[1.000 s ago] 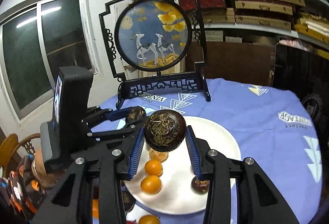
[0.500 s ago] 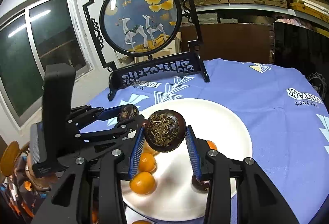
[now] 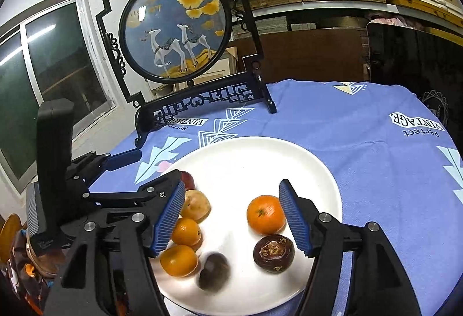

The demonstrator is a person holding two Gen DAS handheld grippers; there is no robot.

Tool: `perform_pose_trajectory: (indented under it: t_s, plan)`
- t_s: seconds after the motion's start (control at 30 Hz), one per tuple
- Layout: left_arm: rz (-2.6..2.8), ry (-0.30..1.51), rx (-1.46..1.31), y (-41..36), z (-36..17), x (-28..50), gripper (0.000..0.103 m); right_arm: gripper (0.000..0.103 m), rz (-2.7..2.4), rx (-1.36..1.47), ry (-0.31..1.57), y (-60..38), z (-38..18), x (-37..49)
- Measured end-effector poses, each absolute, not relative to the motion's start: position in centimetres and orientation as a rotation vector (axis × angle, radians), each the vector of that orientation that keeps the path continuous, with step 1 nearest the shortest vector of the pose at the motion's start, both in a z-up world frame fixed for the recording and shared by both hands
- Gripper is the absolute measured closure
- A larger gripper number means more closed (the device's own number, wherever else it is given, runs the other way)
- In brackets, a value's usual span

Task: Organize fruits
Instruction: 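Open both grippers on the plate and move back to the fruit pile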

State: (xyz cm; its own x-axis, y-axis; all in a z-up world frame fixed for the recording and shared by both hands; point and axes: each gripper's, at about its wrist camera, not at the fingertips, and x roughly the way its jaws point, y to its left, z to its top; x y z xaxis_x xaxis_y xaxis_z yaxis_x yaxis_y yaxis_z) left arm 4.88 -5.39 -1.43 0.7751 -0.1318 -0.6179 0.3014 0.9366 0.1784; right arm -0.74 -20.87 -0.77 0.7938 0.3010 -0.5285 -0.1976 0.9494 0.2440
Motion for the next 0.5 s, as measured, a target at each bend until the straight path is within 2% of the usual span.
perform_pose_trajectory:
  t_s: [0.5]
  plan:
    - [-0.249, 0.620, 0.292, -5.55, -1.10, 4.31, 0.028, 0.029, 0.291, 0.153, 0.597, -20.16, -0.64, -1.19]
